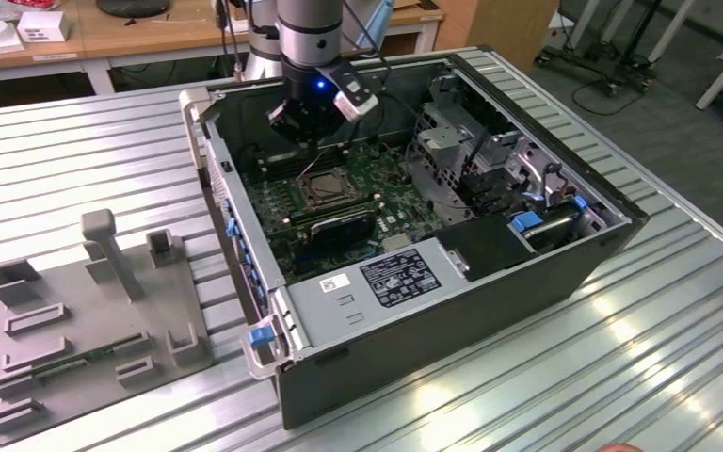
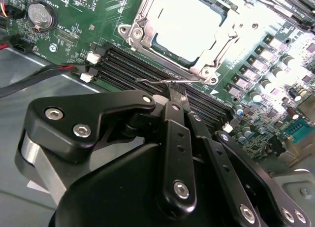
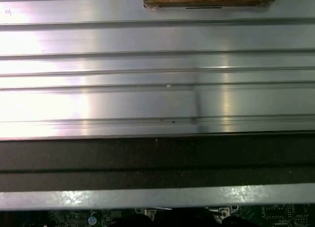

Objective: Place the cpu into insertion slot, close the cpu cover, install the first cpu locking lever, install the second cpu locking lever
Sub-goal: 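Install the first cpu locking lever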

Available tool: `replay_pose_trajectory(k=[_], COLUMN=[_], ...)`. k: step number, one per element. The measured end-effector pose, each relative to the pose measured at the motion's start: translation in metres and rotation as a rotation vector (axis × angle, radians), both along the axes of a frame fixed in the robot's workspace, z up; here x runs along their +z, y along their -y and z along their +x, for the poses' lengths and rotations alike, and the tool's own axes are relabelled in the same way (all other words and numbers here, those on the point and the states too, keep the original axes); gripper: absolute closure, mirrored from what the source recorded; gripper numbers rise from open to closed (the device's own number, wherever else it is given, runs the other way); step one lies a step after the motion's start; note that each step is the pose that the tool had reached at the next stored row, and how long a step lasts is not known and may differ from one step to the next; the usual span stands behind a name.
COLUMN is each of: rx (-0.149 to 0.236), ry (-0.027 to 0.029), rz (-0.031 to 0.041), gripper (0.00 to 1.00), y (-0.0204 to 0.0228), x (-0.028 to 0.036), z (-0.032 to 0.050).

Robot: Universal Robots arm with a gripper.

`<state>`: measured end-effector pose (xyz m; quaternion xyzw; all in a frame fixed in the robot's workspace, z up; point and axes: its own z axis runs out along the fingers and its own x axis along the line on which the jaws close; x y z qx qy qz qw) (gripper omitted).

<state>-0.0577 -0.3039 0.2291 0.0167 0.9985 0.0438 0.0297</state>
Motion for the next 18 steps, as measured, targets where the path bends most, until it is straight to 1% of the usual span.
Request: replay_pose_trajectory(k=[8,15,18], rx=[0.0,0.0,0.0], ry=[0.0,0.0,-0.0003], rz=[0.0034,0.0043,0.0042], gripper=[0.9,0.9,0.9], y=[-0.0003,-0.0003,-0.0003], x=[-0.0022,-0.005,-0.005], z=[0.0026,0.0055,0.0056])
